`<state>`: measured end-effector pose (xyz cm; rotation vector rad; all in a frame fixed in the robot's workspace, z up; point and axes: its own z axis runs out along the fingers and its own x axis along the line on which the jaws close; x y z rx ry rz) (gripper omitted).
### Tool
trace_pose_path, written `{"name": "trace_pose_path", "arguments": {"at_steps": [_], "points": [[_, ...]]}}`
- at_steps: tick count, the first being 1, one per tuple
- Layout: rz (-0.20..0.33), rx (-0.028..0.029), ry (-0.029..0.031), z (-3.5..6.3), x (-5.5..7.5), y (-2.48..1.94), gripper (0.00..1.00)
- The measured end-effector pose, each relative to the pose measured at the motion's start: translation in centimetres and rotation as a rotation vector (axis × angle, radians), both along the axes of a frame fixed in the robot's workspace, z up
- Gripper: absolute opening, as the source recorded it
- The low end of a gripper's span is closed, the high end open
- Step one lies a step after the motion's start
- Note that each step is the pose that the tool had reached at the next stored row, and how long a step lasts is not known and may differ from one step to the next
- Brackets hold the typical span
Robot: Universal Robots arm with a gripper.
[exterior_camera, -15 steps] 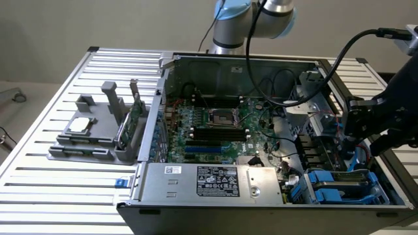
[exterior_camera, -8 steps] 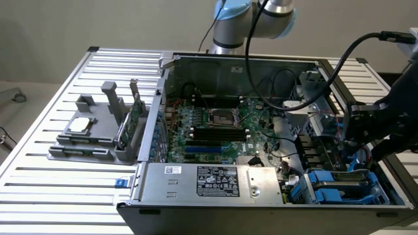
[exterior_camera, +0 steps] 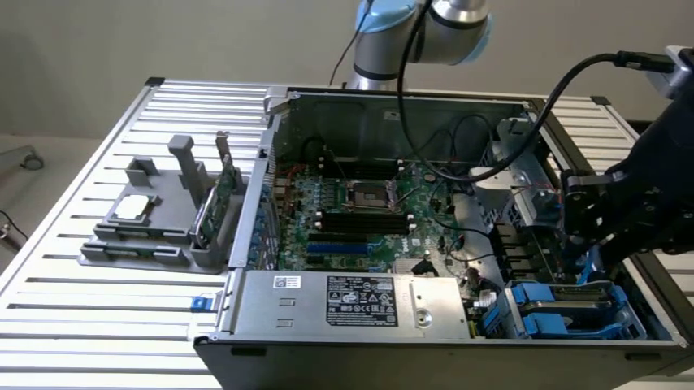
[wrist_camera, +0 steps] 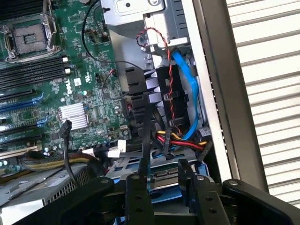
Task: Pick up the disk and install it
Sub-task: 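Insert the first disk wire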
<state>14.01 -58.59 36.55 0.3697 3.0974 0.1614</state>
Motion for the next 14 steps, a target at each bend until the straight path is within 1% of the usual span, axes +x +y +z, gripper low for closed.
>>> {"name": "trace_pose_path", "arguments": {"at_steps": [2,5,7,11,13,14], "points": [[-0.007,0.0000,-0.0003,0.00,-0.3,0.07,0.39],[-0.015,0.0001,-0.0030,-0.01,-0.3,0.33,0.39],[-0.018,-0.0001,-0.0037,0.07,-0.3,0.40,0.39],[-0.025,0.0002,-0.0048,0.90,-0.4,0.41,0.39],[-0.030,-0.0002,-0.0050,1.65,-0.4,0.42,0.39],[-0.031,-0.0003,-0.0054,1.74,-0.4,0.44,0.39]]}}
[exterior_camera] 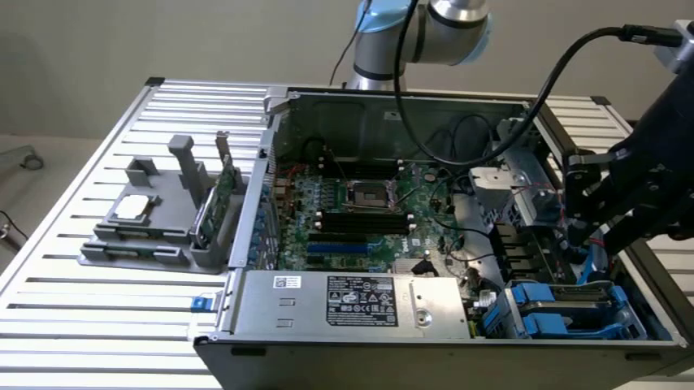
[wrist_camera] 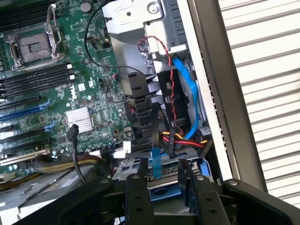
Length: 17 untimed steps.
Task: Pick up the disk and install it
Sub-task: 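Insert the first disk wire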
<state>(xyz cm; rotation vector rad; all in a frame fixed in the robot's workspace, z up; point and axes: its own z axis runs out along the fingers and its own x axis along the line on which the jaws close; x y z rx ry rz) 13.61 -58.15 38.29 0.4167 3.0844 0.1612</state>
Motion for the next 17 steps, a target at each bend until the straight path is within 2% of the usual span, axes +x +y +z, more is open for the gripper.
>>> {"name": "trace_pose_path", "arguments": {"at_steps": [4,9,11,15,17], "points": [[-0.019,0.0023,-0.0025,-0.05,0.0,0.09,0.39],[-0.046,0.0165,-0.0036,-0.30,0.0,0.09,0.39],[-0.053,0.0187,-0.0058,-0.43,0.1,0.09,0.39],[-0.062,0.0194,-0.0123,-0.82,0.2,0.09,0.39],[-0.064,0.0197,-0.0176,-1.11,0.2,0.09,0.39]]}}
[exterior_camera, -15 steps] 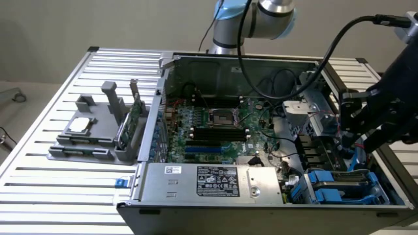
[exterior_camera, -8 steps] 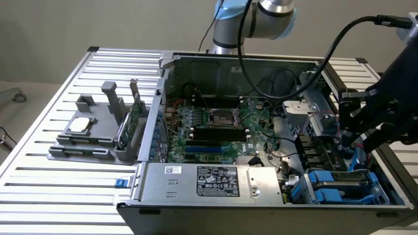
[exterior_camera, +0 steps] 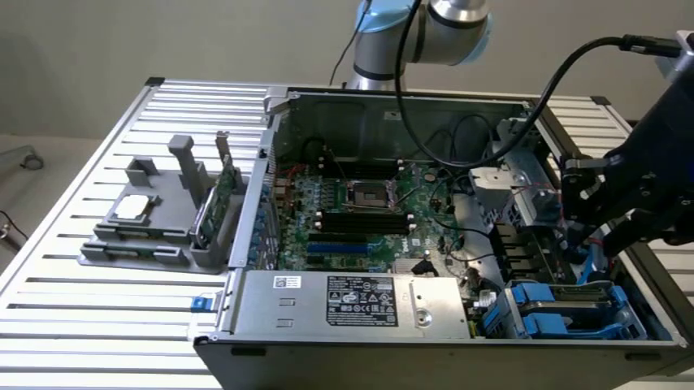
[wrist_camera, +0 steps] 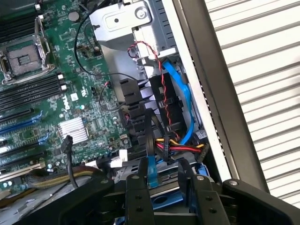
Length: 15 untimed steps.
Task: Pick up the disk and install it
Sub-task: 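Insert the first disk wire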
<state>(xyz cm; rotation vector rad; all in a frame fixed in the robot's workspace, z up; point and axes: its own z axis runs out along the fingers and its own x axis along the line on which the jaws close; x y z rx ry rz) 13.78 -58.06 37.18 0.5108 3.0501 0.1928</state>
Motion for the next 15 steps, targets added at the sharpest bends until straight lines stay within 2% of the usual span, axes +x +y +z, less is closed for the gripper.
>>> {"name": "trace_pose_path", "arguments": {"at_steps": [5,7,11,15], "points": [[-0.004,-0.0027,-0.0127,-0.74,-0.15,0.01,0.39],[-0.006,-0.0074,-0.0157,-0.90,-0.26,0.01,0.39],[-0.009,-0.0138,-0.0173,-0.91,-0.35,0.00,0.39],[-0.009,-0.0146,-0.0173,-0.46,-0.36,0.01,0.39]]}}
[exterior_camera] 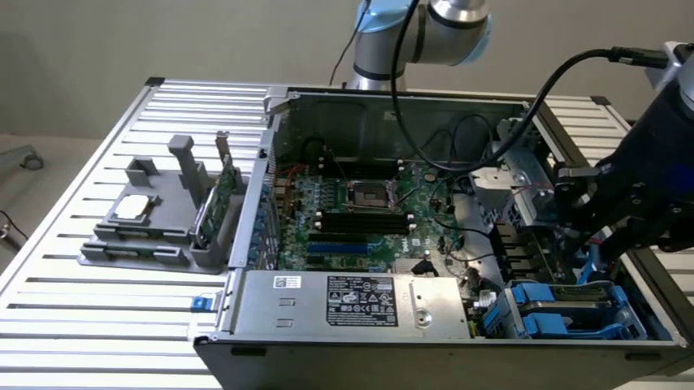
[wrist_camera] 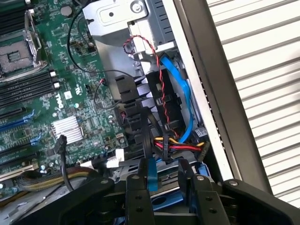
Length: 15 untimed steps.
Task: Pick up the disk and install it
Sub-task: 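Insert the first disk wire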
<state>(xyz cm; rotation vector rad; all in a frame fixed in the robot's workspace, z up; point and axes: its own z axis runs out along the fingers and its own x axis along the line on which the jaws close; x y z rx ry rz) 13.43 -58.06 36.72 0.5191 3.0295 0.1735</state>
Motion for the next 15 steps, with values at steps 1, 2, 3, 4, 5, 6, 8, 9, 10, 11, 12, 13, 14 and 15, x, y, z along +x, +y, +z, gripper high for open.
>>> {"name": "trace_pose_path", "arguments": {"at_steps": [1,2,3,4,5,6,8,9,10,11,12,13,14,15], "points": [[0.000,-0.0002,0.0000,0.21,0.00,0.00,0.39],[0.000,-0.0002,0.0000,0.43,0.00,0.00,0.39],[0.000,-0.0001,0.0000,0.67,0.00,0.00,0.39],[0.000,-0.0002,0.0000,0.88,0.00,0.00,0.39],[0.000,0.0000,0.0000,1.04,0.00,0.00,0.39],[0.000,-0.0001,0.0000,1.14,0.00,0.00,0.39],[0.000,0.0000,0.0000,1.17,0.04,0.00,0.39],[0.000,-0.0001,0.0000,1.18,0.10,0.00,0.39],[0.000,-0.0003,0.0000,1.19,0.18,0.00,0.39],[0.001,-0.0002,0.0000,1.19,0.26,0.00,0.39],[0.001,-0.0001,0.0000,1.19,0.32,0.01,0.39],[0.001,0.0000,-0.0001,1.18,0.34,0.01,0.39],[0.001,0.0000,-0.0009,1.15,0.34,0.00,0.39],[0.002,0.0000,-0.0023,1.08,0.35,0.00,0.39]]}}
